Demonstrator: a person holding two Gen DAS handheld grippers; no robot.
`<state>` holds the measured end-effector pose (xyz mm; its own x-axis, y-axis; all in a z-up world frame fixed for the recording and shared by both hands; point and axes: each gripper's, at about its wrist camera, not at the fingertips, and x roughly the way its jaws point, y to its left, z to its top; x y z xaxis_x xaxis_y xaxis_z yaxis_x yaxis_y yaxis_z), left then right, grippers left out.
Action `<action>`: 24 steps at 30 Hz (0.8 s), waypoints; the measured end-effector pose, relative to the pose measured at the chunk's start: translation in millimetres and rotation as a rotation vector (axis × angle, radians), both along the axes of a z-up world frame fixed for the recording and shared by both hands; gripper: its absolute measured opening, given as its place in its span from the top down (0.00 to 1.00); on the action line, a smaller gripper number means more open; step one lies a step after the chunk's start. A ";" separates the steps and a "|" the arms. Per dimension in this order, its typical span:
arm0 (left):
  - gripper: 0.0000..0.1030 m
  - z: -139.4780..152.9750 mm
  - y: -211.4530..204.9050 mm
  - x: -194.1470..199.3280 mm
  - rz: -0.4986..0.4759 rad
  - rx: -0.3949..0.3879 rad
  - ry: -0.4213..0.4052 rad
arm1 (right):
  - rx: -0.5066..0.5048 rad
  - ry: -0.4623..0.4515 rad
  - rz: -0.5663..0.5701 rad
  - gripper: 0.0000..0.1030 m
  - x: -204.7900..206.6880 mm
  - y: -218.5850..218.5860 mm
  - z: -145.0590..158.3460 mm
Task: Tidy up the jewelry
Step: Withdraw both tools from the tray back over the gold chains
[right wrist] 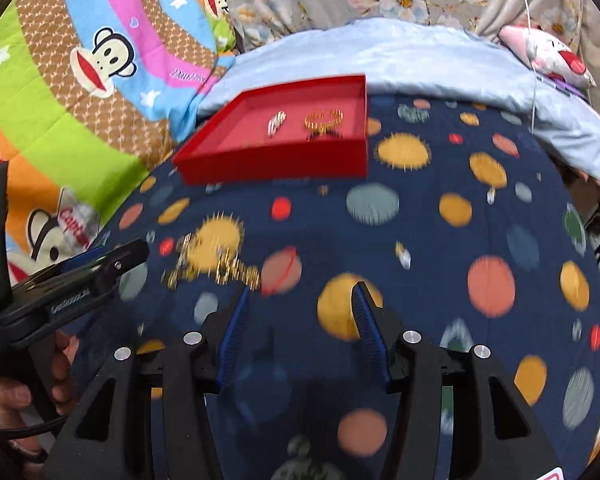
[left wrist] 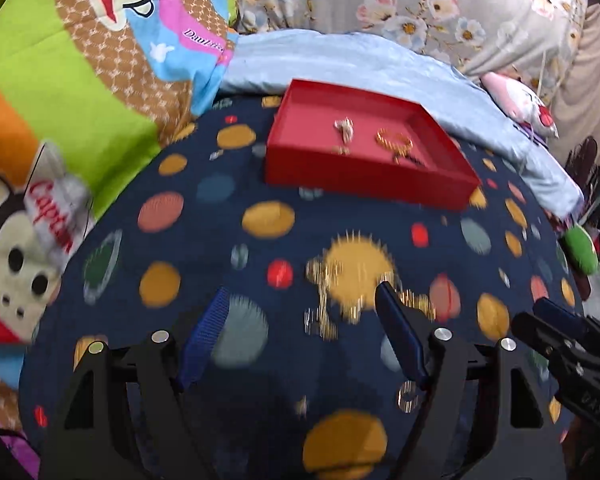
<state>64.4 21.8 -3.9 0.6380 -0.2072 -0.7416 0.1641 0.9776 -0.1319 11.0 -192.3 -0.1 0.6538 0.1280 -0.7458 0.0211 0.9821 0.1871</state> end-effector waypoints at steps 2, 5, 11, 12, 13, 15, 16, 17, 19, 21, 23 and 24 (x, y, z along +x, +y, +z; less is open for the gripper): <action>0.29 -5.0 2.2 -12.6 -0.008 0.004 0.011 | 0.000 0.019 0.004 0.50 -9.4 3.4 -6.3; 0.29 -10.6 5.7 -23.2 -0.014 0.002 0.021 | 0.013 0.042 0.009 0.50 -17.0 5.6 -13.4; 0.32 -12.1 2.5 -23.9 -0.034 0.002 0.019 | 0.016 0.056 0.026 0.50 -21.2 14.5 -18.6; 0.35 -11.3 1.6 -22.8 -0.039 0.001 0.015 | 0.011 0.053 0.029 0.50 -21.4 15.9 -17.9; 0.37 -10.6 -0.3 -20.3 -0.050 -0.003 0.012 | 0.010 0.052 0.031 0.50 -21.0 16.6 -17.6; 0.43 -10.9 -5.3 -15.3 -0.066 -0.002 0.013 | 0.010 0.052 0.028 0.50 -20.6 16.1 -17.2; 0.44 -11.6 -9.3 -11.1 -0.080 0.001 0.017 | 0.012 0.051 0.025 0.50 -20.6 15.2 -17.0; 0.47 -12.2 -12.4 -8.7 -0.088 0.003 0.018 | 0.012 0.051 0.021 0.50 -20.3 14.1 -16.6; 0.50 -14.6 -20.0 -2.3 -0.108 0.003 0.024 | 0.013 0.049 0.013 0.50 -19.7 11.5 -15.7; 0.58 -17.4 -25.6 1.6 -0.125 0.003 0.030 | 0.016 0.050 0.006 0.50 -19.2 8.7 -15.1; 0.61 -20.2 -31.9 6.0 -0.140 0.012 0.034 | 0.017 0.050 0.000 0.50 -18.9 6.0 -15.1; 0.65 -21.8 -34.7 8.5 -0.147 0.014 0.036 | 0.017 0.051 -0.003 0.50 -18.8 5.2 -15.3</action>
<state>72.9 -12.9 -25.8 0.5743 -0.2857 -0.7672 0.3006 0.9452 -0.1269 -7.7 -187.1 -15.4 0.6153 0.1394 -0.7759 0.0338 0.9787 0.2027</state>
